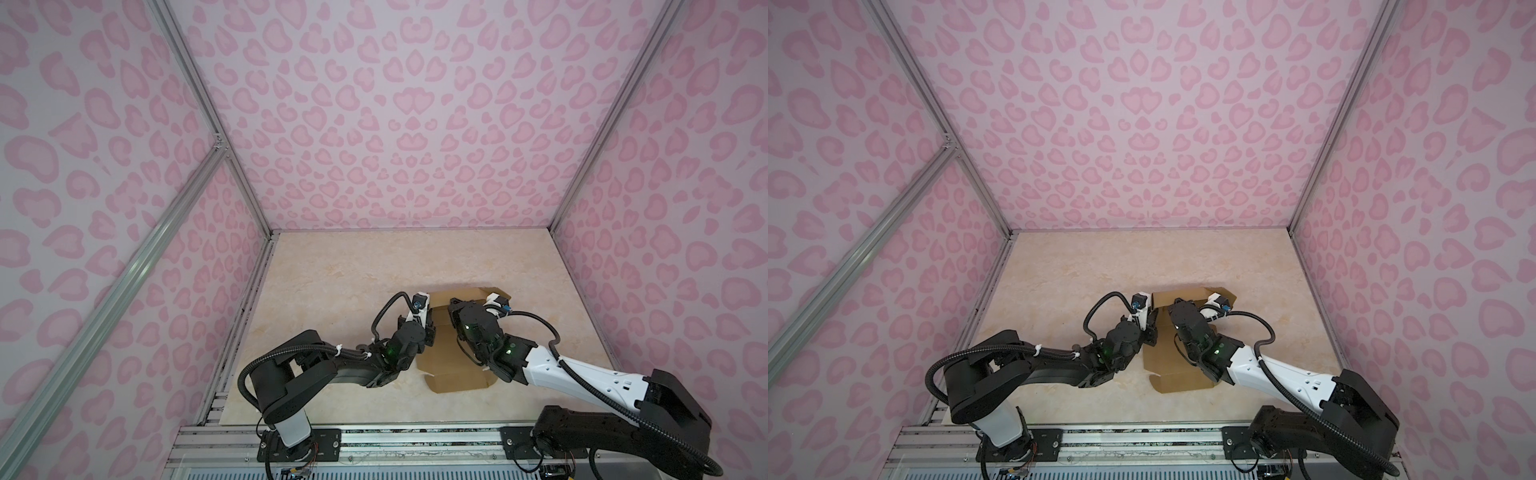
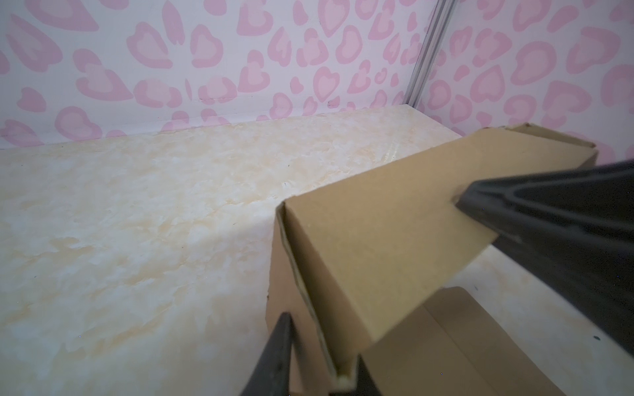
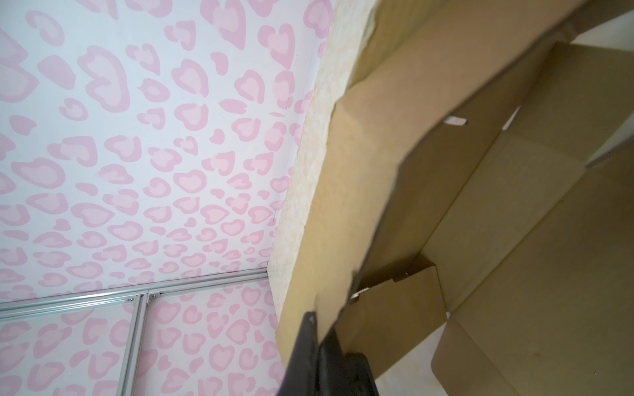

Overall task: Assemble paper box
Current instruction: First fold the bottom flaps of a flat cardboard box at the center of the table.

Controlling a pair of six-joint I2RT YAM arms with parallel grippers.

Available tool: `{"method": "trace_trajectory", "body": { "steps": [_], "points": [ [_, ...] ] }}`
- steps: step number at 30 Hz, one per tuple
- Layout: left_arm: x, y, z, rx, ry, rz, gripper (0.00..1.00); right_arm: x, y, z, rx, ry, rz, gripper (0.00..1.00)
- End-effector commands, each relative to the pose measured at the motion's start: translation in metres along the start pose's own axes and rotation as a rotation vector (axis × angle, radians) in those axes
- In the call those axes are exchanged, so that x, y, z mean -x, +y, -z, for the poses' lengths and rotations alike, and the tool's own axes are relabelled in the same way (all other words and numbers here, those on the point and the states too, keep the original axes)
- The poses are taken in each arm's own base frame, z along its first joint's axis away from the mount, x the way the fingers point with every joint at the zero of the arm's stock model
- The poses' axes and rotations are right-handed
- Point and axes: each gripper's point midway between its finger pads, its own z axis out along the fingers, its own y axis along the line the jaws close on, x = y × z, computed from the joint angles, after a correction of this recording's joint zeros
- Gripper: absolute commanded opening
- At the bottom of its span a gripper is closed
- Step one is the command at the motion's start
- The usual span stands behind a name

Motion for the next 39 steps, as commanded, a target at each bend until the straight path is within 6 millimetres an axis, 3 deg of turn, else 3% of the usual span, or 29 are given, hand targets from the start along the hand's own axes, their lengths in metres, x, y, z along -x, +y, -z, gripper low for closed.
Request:
{"method": "trace_trajectory", "body": {
  "steps": [1, 16, 18, 26, 31, 34, 39],
  "points": [
    [0.011, 0.009, 0.001, 0.052, -0.035, 0.026, 0.20, 0.003, 0.000, 0.002, -0.011, -0.017, 0.021, 0.01],
    [0.011, 0.020, 0.004, 0.111, -0.017, -0.019, 0.08, -0.005, 0.019, 0.017, 0.025, 0.016, 0.054, 0.24],
    [0.011, 0.022, 0.005, 0.120, -0.015, -0.026, 0.04, -0.008, 0.025, 0.021, 0.038, 0.023, 0.064, 0.25],
    [0.010, 0.042, 0.013, 0.154, -0.016, -0.042, 0.04, -0.019, 0.051, 0.046, 0.105, 0.065, 0.119, 0.34],
    [0.005, 0.056, 0.021, 0.151, -0.006, -0.039, 0.04, -0.030, 0.077, 0.063, 0.180, 0.114, 0.179, 0.38],
    [0.001, 0.059, 0.027, 0.133, 0.001, -0.048, 0.04, -0.037, 0.092, 0.061, 0.217, 0.159, 0.208, 0.41],
    [-0.006, 0.059, 0.038, 0.089, 0.012, -0.047, 0.04, -0.053, 0.106, 0.034, 0.246, 0.293, 0.231, 0.41]
  ]
}}
